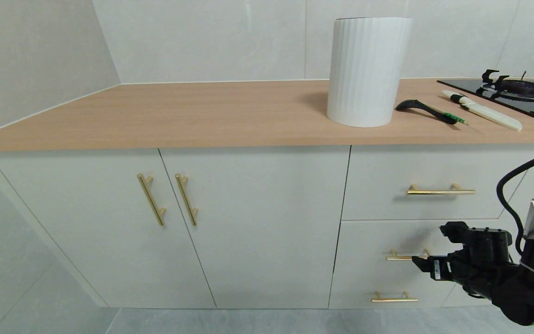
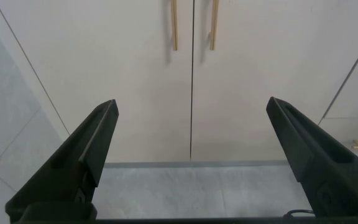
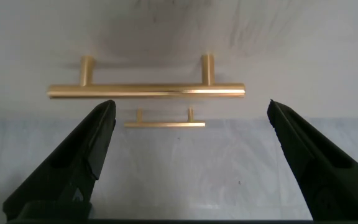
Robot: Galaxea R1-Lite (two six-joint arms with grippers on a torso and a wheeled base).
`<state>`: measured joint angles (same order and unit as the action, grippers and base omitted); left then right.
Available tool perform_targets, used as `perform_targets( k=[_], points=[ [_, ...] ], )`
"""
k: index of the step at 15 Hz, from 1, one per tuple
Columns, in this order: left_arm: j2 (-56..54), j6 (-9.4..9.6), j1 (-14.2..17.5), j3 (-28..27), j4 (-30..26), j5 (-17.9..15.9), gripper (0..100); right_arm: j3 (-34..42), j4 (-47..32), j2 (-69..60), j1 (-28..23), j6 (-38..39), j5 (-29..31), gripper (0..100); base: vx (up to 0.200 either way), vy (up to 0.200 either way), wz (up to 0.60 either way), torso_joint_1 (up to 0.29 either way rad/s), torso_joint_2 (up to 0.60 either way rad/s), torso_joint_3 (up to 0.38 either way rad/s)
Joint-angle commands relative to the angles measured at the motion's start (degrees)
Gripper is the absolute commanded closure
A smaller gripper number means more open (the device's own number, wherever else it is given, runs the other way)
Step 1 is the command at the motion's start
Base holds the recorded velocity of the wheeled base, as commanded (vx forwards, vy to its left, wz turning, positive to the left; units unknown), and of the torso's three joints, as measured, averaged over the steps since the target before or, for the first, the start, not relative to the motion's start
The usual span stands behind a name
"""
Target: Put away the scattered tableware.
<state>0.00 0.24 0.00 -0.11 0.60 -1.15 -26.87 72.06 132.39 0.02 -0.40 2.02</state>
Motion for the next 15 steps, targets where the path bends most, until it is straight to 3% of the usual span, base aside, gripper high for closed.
perform_targets(
  k=[1, 4, 15],
  points=[
    [0.1, 0.02, 0.0, -0.1, 0.0, 0.0, 0, -0.4, 4.3, 5.4, 0.1, 0.1, 0.0, 0, 0.000, 0.000, 0.00, 0.000, 0.00, 0.000],
    [0.1, 0.02, 0.0, 0.0, 0.0, 0.0, 0, -0.4, 12.9, 8.9, 0.1, 0.0, 0.0, 0, 0.000, 0.000, 0.00, 0.000, 0.00, 0.000],
    [0.1, 0.02, 0.0, -0.1, 0.0, 0.0, 0, -1.1, 16.2, 9.9, -0.1, -0.3, 0.1, 0, 0.000, 0.000, 0.00, 0.000, 0.00, 0.000]
  ],
)
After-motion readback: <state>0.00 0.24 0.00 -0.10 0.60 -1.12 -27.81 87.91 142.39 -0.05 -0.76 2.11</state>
